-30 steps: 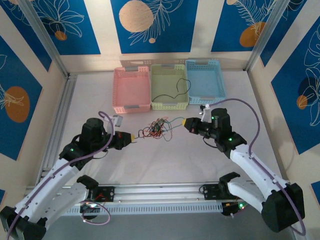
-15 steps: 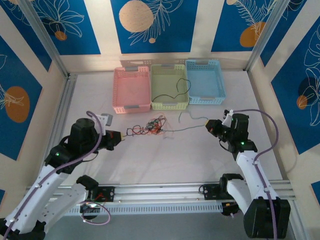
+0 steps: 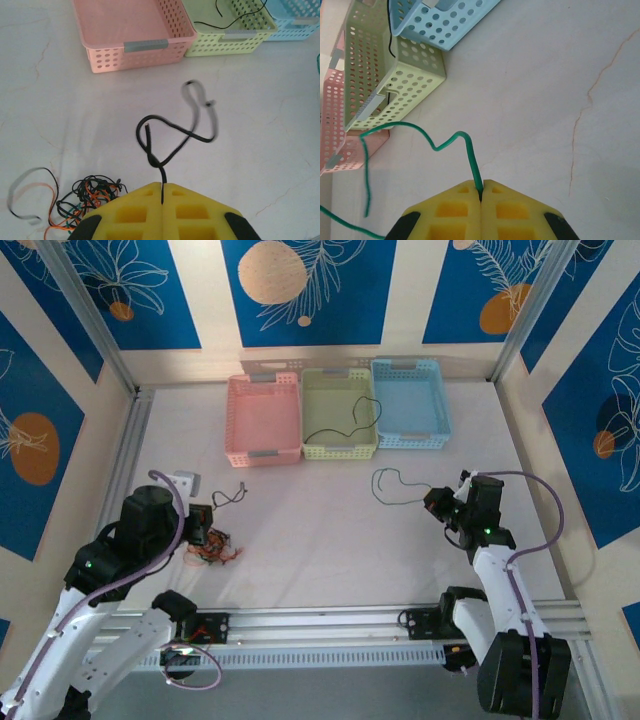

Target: Untangle the cables

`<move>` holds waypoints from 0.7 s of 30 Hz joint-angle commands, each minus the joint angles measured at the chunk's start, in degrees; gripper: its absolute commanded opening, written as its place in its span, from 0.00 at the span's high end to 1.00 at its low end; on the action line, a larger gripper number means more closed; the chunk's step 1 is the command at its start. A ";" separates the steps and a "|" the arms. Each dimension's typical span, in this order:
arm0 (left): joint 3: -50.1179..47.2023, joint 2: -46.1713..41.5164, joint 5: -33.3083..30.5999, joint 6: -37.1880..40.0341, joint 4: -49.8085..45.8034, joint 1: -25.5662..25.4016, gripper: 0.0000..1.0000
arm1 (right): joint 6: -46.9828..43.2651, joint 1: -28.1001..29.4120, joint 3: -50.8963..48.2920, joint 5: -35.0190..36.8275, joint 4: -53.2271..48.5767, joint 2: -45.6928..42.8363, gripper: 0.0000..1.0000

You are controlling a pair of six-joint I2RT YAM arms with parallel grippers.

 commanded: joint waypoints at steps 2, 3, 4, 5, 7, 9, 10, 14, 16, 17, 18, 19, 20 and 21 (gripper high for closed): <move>-0.74 -0.03 1.06 2.15 0.43 0.30 1.00 | -0.22 -0.30 0.53 -1.16 0.58 -1.80 1.00; -0.80 0.04 1.39 2.23 0.56 0.32 1.00 | -0.30 -0.27 1.06 -1.19 0.35 -1.80 1.00; -0.75 0.06 1.83 2.31 0.64 0.33 1.00 | -0.26 -0.32 1.53 -1.48 0.08 -1.72 1.00; -0.75 0.13 2.19 2.33 0.71 0.30 1.00 | -0.16 -0.14 2.06 -1.51 -0.05 -1.71 1.00; -1.01 0.15 2.94 2.28 1.05 0.31 1.00 | 0.12 0.21 3.30 -1.07 -0.12 -1.42 1.00; -1.26 0.28 3.83 2.32 1.34 0.32 1.00 | 0.31 0.85 5.33 0.30 -0.34 -0.52 1.00; -1.28 0.33 3.98 2.25 1.40 0.30 1.00 | 0.31 1.08 6.80 0.83 -0.50 0.38 1.00; -1.96 0.20 4.71 2.43 2.05 0.32 1.00 | -0.12 2.74 14.10 3.90 -1.13 5.72 1.00; -2.15 -0.03 5.46 2.59 2.45 0.30 1.00 | -0.76 3.46 18.44 5.58 -1.44 9.27 1.00; -2.37 -0.31 5.89 2.65 2.70 0.30 1.00 | -1.06 3.69 21.01 6.31 -1.78 11.42 1.00; -2.63 -0.54 6.24 2.81 2.99 0.35 1.00 | -1.65 3.77 23.39 6.90 -1.98 13.16 1.00; -3.00 -0.88 6.74 2.94 3.43 0.30 1.00 | -2.22 3.90 26.24 7.73 -2.56 15.86 1.00; -3.27 -1.06 7.18 3.11 3.76 0.32 1.00 | -2.78 4.07 29.21 9.00 -3.31 18.45 1.00; -3.30 -1.08 7.32 3.12 3.81 0.38 1.00 | -2.93 4.10 31.83 9.91 -4.13 20.75 1.00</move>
